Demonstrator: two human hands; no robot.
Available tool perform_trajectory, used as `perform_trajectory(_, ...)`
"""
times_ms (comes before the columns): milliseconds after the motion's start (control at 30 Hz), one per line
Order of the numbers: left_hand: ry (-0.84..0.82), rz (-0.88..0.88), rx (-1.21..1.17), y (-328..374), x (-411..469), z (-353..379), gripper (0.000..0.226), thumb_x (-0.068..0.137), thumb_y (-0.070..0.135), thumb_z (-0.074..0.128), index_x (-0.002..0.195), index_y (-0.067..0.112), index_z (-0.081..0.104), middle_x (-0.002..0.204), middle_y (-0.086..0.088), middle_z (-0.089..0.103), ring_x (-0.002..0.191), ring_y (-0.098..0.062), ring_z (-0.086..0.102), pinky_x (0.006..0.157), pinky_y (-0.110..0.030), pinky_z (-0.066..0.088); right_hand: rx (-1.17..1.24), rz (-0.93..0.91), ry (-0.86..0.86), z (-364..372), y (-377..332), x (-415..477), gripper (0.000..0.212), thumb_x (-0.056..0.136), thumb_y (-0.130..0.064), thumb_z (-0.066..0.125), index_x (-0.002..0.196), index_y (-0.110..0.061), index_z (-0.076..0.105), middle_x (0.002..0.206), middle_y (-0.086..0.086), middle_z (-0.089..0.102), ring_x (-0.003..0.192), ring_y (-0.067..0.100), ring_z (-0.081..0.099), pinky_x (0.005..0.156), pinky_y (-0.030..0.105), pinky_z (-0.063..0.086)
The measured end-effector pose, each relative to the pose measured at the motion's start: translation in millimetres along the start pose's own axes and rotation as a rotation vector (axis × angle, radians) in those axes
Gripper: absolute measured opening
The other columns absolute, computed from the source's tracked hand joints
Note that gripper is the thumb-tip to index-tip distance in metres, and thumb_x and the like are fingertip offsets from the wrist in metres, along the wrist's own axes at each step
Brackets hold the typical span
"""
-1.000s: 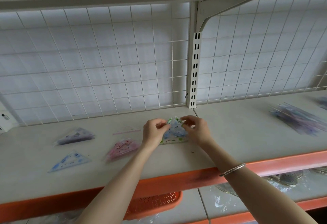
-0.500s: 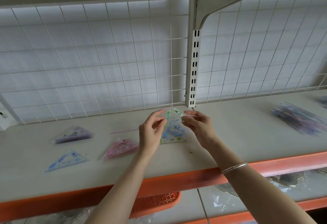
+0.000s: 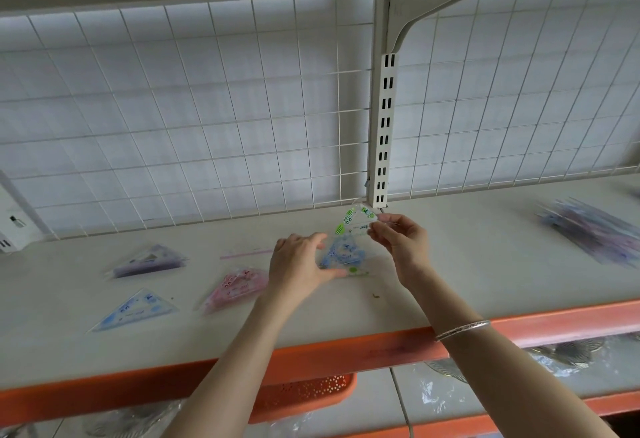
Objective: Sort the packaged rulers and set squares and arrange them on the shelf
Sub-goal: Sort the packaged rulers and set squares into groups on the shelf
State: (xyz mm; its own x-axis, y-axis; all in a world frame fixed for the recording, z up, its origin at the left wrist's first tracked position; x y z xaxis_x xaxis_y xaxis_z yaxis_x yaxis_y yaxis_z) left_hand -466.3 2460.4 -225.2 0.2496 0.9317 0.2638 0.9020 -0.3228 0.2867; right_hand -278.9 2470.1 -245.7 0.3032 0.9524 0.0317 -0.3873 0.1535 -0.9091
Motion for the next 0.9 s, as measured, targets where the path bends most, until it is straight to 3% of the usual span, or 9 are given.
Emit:
perform_trajectory(167, -0.119, -0.090, -0.076, 1.5, 14.4, 17.6, 0.078, 0.069, 0.063, 0.072, 0.127, 0.014, 0.055, 0.120, 0.002, 0.063, 0.112, -0.021, 0.054, 0.094, -0.033, 0.037, 0.020, -0.020, 0.072, -8.9, -1.8, 1.3, 0.015, 0.084, 0.010, 0.060, 0.081, -0.004, 0.060, 0.071, 0.011, 0.064, 0.056, 0.011, 0.065, 0.063, 0.019, 0.055)
perform_trajectory(300, -0.145, -0.238, -0.331, 0.2, 21.7, 29.5, 0.068, 0.068, 0.043, 0.083, 0.120, 0.006, 0.059, 0.115, -0.006, 0.063, 0.106, -0.023, 0.059, 0.091, -0.034, 0.047, 0.005, -0.014, 0.083, -9.9, -2.2, 0.5, 0.015, 0.084, 0.010, 0.060, 0.081, -0.004, 0.060, 0.072, 0.012, 0.064, 0.056, 0.010, 0.065, 0.062, 0.018, 0.055)
perform_trajectory(433, -0.187, -0.380, -0.481, -4.8, 21.9, 33.2, 0.062, 0.061, 0.030, 0.090, 0.113, 0.008, 0.063, 0.109, -0.004, 0.065, 0.098, -0.019, 0.061, 0.085, -0.028, 0.048, -0.005, -0.014, 0.092, -10.9, -2.6, 0.1, 0.015, 0.084, 0.010, 0.061, 0.081, -0.004, 0.060, 0.072, 0.012, 0.063, 0.055, 0.011, 0.064, 0.062, 0.018, 0.055)
perform_trajectory(600, -0.279, -0.416, -0.522, -9.1, 27.7, 36.1, 0.051, 0.059, 0.032, 0.091, 0.098, 0.013, 0.064, 0.091, 0.001, 0.059, 0.083, -0.018, 0.055, 0.074, -0.024, 0.042, -0.008, -0.007, 0.090, -11.9, -3.5, 0.6, 0.012, 0.085, 0.008, 0.061, 0.083, -0.004, 0.061, 0.074, 0.013, 0.064, 0.058, 0.012, 0.064, 0.061, 0.018, 0.054)
perform_trajectory(700, -0.236, -0.419, -0.610, -14.2, 31.1, 35.1, 0.032, 0.067, 0.024, 0.086, 0.076, 0.009, 0.059, 0.073, -0.003, 0.055, 0.066, -0.018, 0.047, 0.058, -0.026, 0.034, -0.004, 0.000, 0.089, -11.8, -3.6, 0.6, 0.011, 0.086, 0.007, 0.061, 0.084, -0.004, 0.061, 0.075, 0.013, 0.064, 0.058, 0.012, 0.064, 0.060, 0.017, 0.054)
perform_trajectory(800, -0.122, -0.389, -0.814, -14.7, 32.2, 30.4, 0.015, 0.077, 0.010, 0.077, 0.083, 0.008, 0.064, 0.082, -0.009, 0.068, 0.066, -0.017, 0.062, 0.067, -0.028, 0.053, 0.028, 0.029, 0.081, -11.4, -2.3, 0.3, 0.011, 0.086, 0.008, 0.060, 0.085, -0.003, 0.060, 0.074, 0.013, 0.063, 0.058, 0.013, 0.062, 0.059, 0.018, 0.053)
perform_trajectory(900, -0.015, -0.343, -1.058, -9.8, 28.9, 23.1, 0.013, 0.082, 0.002, 0.071, 0.091, 0.001, 0.062, 0.081, -0.011, 0.070, 0.066, -0.013, 0.069, 0.064, -0.022, 0.056, 0.129, 0.072, 0.076, -11.8, -0.4, -0.1, 0.012, 0.086, 0.009, 0.059, 0.084, -0.003, 0.058, 0.069, 0.011, 0.063, 0.056, 0.012, 0.062, 0.060, 0.018, 0.054)
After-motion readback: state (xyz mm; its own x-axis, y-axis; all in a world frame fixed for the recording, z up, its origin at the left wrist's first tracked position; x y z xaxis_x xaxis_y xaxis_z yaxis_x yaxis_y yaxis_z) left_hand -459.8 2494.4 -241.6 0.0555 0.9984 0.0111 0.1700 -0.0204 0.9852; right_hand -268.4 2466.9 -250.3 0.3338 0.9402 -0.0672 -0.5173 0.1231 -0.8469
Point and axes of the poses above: each hand's wrist, its own x-axis towards the middle knuckle, its own z-axis out of the palm, y = z × x, the point moved 8 cm from there along x, towards the middle knuckle
